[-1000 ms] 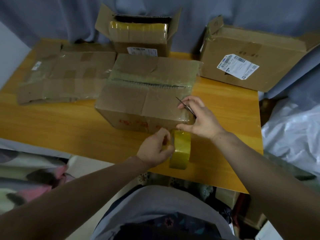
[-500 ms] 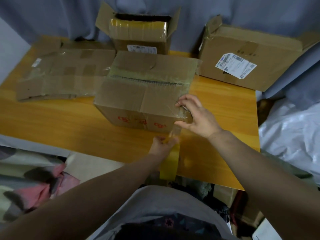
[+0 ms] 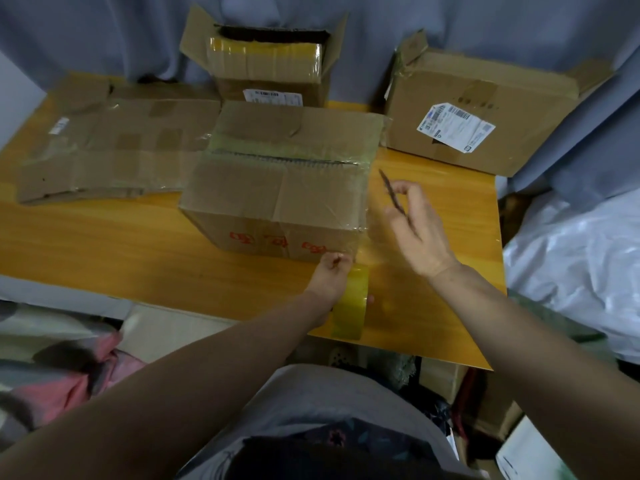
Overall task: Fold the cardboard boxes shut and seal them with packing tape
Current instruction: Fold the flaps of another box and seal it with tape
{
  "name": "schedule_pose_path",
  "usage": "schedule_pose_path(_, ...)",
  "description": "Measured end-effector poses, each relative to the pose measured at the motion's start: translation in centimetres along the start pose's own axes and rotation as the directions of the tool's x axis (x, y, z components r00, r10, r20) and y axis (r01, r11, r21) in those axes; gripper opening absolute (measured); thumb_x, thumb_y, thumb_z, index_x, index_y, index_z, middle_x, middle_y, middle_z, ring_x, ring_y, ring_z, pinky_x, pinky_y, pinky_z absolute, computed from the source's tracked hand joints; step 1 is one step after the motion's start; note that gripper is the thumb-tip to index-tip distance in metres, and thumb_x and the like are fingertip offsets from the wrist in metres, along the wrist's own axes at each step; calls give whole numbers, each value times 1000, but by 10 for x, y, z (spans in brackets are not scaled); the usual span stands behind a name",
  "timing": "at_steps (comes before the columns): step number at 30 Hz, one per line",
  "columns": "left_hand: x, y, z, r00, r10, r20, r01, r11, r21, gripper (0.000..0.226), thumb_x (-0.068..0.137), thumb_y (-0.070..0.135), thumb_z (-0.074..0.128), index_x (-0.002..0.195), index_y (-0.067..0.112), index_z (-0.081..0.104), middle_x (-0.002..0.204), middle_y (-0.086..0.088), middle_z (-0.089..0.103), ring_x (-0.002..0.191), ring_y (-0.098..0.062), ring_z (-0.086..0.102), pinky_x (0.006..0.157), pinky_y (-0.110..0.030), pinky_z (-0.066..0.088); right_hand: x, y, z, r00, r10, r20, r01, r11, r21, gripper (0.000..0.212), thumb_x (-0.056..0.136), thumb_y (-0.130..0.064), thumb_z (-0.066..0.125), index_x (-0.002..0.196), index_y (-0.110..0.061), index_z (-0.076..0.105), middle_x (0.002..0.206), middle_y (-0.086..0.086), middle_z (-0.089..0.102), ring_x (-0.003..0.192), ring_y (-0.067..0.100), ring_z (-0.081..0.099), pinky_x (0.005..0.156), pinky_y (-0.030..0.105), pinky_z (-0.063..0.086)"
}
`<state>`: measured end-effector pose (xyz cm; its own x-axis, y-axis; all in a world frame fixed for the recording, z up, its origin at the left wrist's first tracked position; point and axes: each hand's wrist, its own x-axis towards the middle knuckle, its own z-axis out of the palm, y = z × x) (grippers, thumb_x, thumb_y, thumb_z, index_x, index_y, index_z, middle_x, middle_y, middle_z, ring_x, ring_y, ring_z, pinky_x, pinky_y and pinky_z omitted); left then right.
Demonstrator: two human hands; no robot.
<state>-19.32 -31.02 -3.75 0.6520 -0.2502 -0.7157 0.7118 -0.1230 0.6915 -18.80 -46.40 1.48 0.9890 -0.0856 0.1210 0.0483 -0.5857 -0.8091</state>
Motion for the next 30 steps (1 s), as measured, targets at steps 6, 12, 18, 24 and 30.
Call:
schedule_pose_path(6,1,-4,1,998,-4,-66,6,999,39,22,99,35,46,113,18,44,118,-22,57,71,-38,69,73,-52,57,-16,5,-32,933,-91,348,152,977,-152,18,97,-37,42,92,-29,58,76,-12,63,66,2,56,60,31,43)
schedule_pose_path(12,9,-6,-2,989,32,-145,-11,989,144,16,86,46,52,93,31,53,109,-16,63,89,-39,67,77,-52,57,-18,4,-34,817,158,555,290,719,-631,43,100,-45,27,123,-23,56,92,0,64,89,23,59,67,31,42)
schedule_pose_path(18,13,-7,-5,984,69,-167,-41,986,163,29,91,41,51,110,20,55,104,-11,63,82,-39,69,75,-51,57,-13,-10,-17,810,211,547,331,605,-725,40,104,-40,23,115,-13,51,66,-2,39,80,29,52,64,30,31)
schedule_pose_path(24,25,-11,-6,980,77,-182,-42,981,190,50,69,53,50,109,24,54,99,-14,67,84,-39,68,76,-58,55,-17,5,5,758,349,551,366,472,-802,22,89,-1,47,98,-12,64,100,5,67,97,28,64,65,27,41)
schedule_pose_path(30,31,-17,-9,978,87,-188,-43,972,230,47,67,59,49,102,28,55,103,-11,65,88,-39,66,83,-56,53,-24,61,9,646,545,535,10,694,-720,43,99,-49,32,78,-16,49,72,0,43,71,18,47,55,28,32)
